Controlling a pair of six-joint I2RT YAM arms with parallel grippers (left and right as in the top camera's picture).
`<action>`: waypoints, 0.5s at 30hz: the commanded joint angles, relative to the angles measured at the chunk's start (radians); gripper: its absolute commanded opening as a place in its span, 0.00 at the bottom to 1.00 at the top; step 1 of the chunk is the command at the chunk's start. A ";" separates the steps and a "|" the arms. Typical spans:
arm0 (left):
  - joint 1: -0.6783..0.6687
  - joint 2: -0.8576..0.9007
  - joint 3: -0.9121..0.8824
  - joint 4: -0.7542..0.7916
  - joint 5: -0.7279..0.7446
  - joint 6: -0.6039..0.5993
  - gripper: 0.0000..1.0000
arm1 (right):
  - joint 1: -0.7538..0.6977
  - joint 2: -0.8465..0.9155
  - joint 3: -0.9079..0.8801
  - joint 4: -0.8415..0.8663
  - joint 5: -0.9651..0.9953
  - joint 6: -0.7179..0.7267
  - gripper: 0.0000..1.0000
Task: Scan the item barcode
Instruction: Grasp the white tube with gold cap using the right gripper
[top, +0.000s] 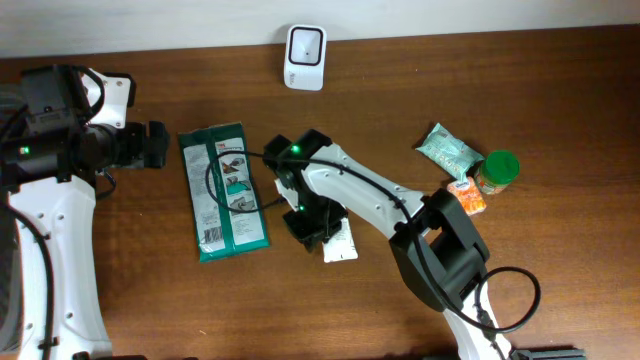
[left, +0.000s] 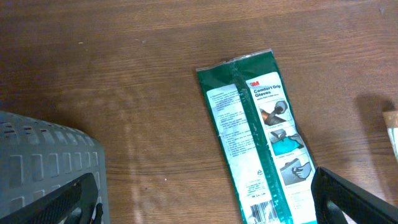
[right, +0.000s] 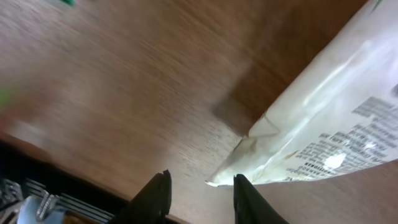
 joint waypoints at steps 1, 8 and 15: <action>0.003 -0.006 0.008 0.000 0.003 0.016 0.99 | 0.005 0.003 -0.019 -0.005 0.023 0.006 0.31; 0.003 -0.006 0.008 0.000 0.003 0.016 0.99 | -0.003 0.003 -0.019 0.000 0.239 0.061 0.35; 0.003 -0.006 0.008 0.000 0.003 0.016 0.99 | 0.002 0.013 -0.055 0.226 0.151 0.061 0.17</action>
